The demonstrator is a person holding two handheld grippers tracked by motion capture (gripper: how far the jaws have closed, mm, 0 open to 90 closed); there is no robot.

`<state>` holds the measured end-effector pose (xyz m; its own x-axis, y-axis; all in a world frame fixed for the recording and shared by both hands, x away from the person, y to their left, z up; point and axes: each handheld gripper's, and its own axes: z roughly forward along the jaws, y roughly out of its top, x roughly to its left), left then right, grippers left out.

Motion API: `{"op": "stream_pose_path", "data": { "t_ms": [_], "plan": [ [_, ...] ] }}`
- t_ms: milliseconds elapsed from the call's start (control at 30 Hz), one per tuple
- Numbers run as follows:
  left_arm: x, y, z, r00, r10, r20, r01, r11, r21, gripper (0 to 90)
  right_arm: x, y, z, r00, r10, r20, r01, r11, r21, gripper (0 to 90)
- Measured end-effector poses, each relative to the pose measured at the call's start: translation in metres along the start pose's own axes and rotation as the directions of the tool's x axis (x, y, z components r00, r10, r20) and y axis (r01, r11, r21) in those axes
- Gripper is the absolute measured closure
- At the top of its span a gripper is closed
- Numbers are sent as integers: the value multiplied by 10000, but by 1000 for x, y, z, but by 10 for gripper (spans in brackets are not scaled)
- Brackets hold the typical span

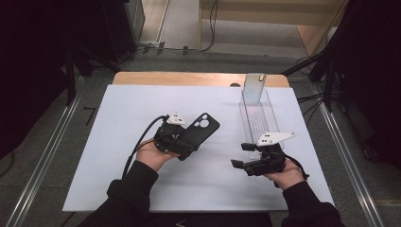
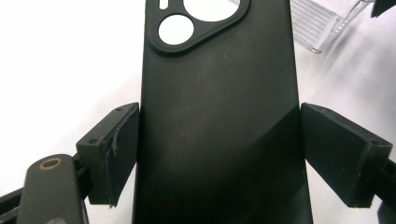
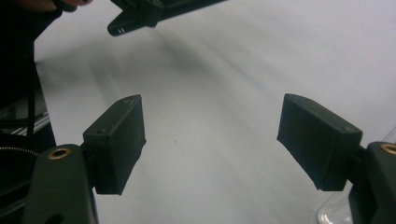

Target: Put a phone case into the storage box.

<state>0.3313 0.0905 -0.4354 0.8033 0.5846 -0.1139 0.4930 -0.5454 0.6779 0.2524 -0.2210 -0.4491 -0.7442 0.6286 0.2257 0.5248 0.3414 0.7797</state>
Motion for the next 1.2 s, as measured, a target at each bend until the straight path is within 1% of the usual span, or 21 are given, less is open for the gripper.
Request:
{"op": "stream_pose_path", "data": {
  "t_ms": [100, 200, 267, 333, 433, 467, 500, 567, 633, 733, 833, 867, 967, 1067, 1133, 1167, 1200],
  "plan": [
    [-3, -4, 0, 9997, -227, 23, 227, 9997, -130, 159, 3, 4, 0, 9999, 122, -32, -122, 9998, -140, 215],
    [-7, -8, 0, 9994, -321, -84, 319, 9992, -231, 158, 5, 9, 0, 9993, 341, -123, -344, 9991, -231, 215],
    [-10, -10, -2, 9992, -368, -143, 363, 9988, -337, 158, 6, 12, 1, 9992, 344, -199, -349, 9991, -255, 215],
    [-13, -13, -2, 9983, -503, -278, 487, 9973, -556, 158, 7, 16, 2, 9986, 501, -192, -505, 9985, -211, 215],
    [-15, -17, -3, 9969, -667, -420, 633, 9949, -781, 158, 7, 20, 3, 9957, 809, -444, -817, 9965, -166, 215],
    [-16, -19, -3, 9965, -724, -408, 686, 9938, -871, 157, 8, 21, 4, 9949, 901, -447, -907, 9958, -114, 214],
    [-17, -20, -3, 9957, -773, -512, 717, 9920, -1035, 156, 9, 22, 5, 9949, 933, -394, -937, 9956, -84, 214],
    [-20, -23, -4, 9949, -750, -670, 664, 9902, -1227, 156, 10, 25, 6, 9938, 1044, -390, -1046, 9945, -29, 211],
    [-21, -25, -4, 9933, -844, -792, 729, 9876, -1387, 157, 11, 28, 7, 9924, 1182, -340, -1183, 9930, -1, 211],
    [-24, -28, -5, 9913, -949, -915, 784, 9823, -1700, 157, 11, 33, 8, 9900, 1375, -302, -1377, 9905, -46, 211],
    [-26, -31, -4, 9901, -1045, -937, 848, 9775, -1934, 157, 12, 40, 9, 9865, 1611, -283, -1615, 9868, -142, 211],
    [-26, -32, -4, 9896, -1094, -930, 884, 9745, -2065, 156, 13, 42, 9, 9860, 1644, -288, -1649, 9861, -186, 211],
    [-27, -34, -3, 9892, -1141, -921, 920, 9720, -2163, 156, 15, 50, 10, 9858, 1662, -251, -1670, 9855, -296, 211],
    [-27, -37, -4, 9870, -1261, -993, 984, 9643, -2460, 157, 15, 56, 10, 9857, 1669, -218, -1677, 9850, -404, 211],
    [-27, -38, -5, 9848, -1394, -1034, 1071, 9568, -2701, 156, 15, 60, 12, 9849, 1725, -127, -1729, 9840, -422, 211],
    [-27, -39, -5, 9845, -1378, -1084, 1030, 9549, -2783, 156, 16, 62, 13, 9841, 1770, -123, -1774, 9832, -440, 211],
    [-27, -39, -5, 9836, -1407, -1129, 1028, 9514, -2902, 156, 15, 64, 14, 9835, 1807, -76, -1808, 9824, -458, 211]
  ]
}}
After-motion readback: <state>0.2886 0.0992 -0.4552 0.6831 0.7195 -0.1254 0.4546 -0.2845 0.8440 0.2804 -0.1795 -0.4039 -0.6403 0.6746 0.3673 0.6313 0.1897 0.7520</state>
